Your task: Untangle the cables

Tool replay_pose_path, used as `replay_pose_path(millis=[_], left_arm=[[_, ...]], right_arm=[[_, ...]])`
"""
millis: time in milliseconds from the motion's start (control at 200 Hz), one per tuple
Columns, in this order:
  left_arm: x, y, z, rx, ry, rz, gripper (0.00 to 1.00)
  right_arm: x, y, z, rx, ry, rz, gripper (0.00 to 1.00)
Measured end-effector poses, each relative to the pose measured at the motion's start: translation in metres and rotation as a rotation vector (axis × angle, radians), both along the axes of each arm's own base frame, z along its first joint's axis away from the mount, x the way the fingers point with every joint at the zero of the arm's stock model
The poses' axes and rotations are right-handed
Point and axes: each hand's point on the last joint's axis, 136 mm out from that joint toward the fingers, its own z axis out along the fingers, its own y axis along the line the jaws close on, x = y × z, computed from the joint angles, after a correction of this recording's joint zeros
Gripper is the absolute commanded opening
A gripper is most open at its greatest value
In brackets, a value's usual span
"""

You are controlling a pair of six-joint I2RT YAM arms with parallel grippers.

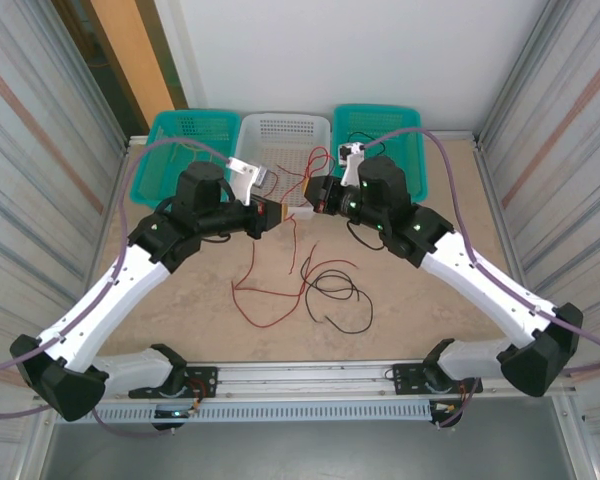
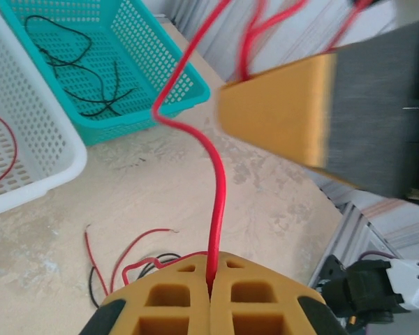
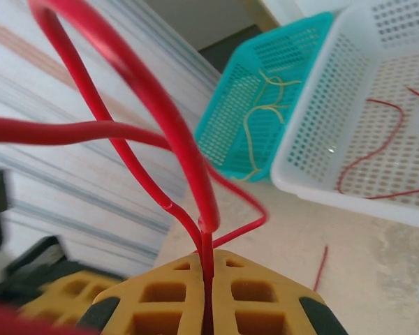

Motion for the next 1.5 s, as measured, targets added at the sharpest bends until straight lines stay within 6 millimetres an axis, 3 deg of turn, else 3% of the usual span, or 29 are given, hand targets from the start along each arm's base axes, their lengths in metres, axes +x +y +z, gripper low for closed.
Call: replay_pose_path(millis=[301,381,566,722,1067,1117,1188,1233,1378,1498], left_arm=[[0.038,0.041,-0.058,0.097,0.079,0.228,0.0],[0.043,0.05,-0.065,0.095,0.1,0.264,0.0],[0.055,0.074,-0.053,0.039,0.097,0.339,0.0],[0.053,0.09,-0.038,-0.043,0.104,0.343,0.0],[0.034,0.082,-0.004,-0.198,0.105,0.226,0.0],[0.033,0.081,0.001,-0.198,0.097,0.226,0.0],[0.033,0.081,0.011,-0.203,0.08,0.228,0.0],[0.034,0.083,0.018,-0.207,0.064,0.235,0.0],[0.036,0.085,0.052,-0.242,0.0,0.242,0.0],[0.038,0.085,0.068,-0.253,-0.029,0.238,0.0]], right_arm=[[-0.047,-0.03,0.057,0.133,-0.129,0.069,0.0],[-0.054,-0.041,0.062,0.145,-0.141,0.069,0.0],[-0.051,-0.064,0.029,0.091,-0.074,0.022,0.0],[-0.049,-0.082,-0.008,0.018,0.012,-0.021,0.0],[-0.037,-0.099,-0.069,-0.162,0.122,-0.122,0.0],[-0.035,-0.097,-0.078,-0.177,0.139,-0.124,0.08],[-0.033,-0.094,-0.085,-0.194,0.153,-0.121,0.33],[-0.031,-0.095,-0.09,-0.215,0.162,-0.134,0.42],[-0.021,-0.105,-0.108,-0.316,0.206,-0.198,0.45],[-0.022,-0.114,-0.112,-0.365,0.219,-0.229,0.49]])
